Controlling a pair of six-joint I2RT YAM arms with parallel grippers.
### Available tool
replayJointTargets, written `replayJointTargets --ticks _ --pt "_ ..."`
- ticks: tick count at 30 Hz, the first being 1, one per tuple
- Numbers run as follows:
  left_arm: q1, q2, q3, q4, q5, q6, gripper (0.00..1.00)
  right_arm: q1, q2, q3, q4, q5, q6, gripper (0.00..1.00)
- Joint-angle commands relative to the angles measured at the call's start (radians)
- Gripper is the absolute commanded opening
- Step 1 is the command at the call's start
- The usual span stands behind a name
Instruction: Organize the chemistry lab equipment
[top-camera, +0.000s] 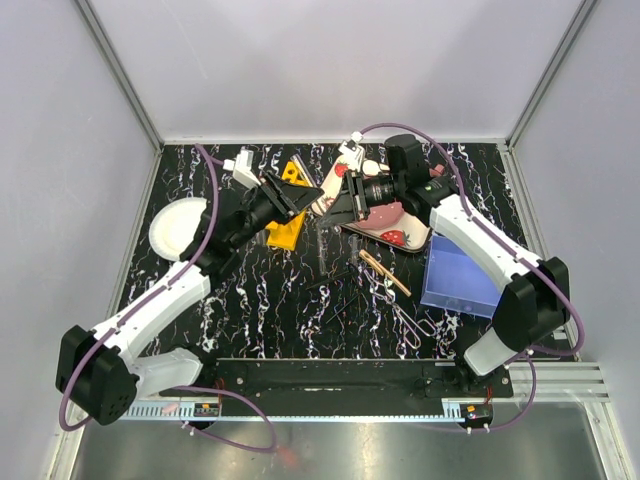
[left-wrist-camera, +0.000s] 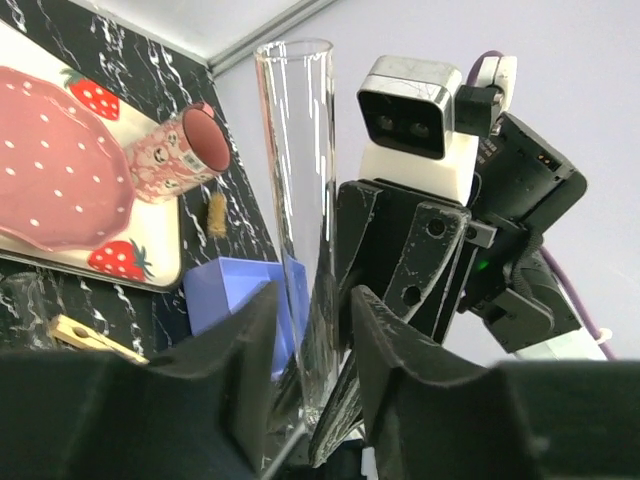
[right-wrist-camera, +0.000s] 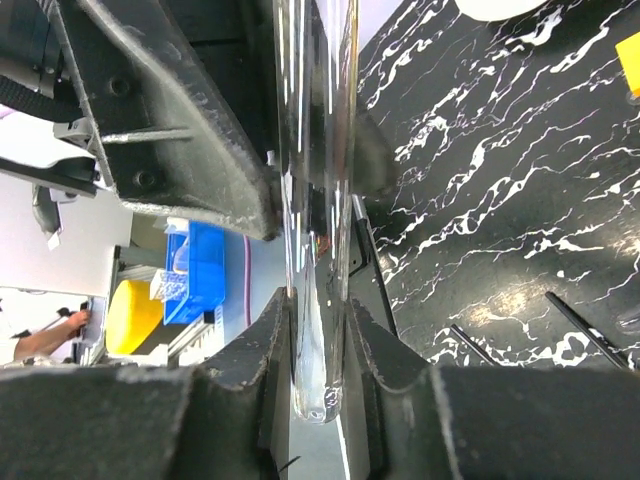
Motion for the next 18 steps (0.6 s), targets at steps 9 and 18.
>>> replayJointTargets --ticks 9,18 --pt "0.159 -0.074 0.071 -0.109 0.408 0.057 0.99 0.007 -0.141 -0.087 -0.072 -0.065 -0.265 0.08" --pt "0.218 -0.045 0.183 -0.252 0.601 0.074 0.99 0.024 -0.138 -0.103 -0.178 -0.091 -0.438 0.08"
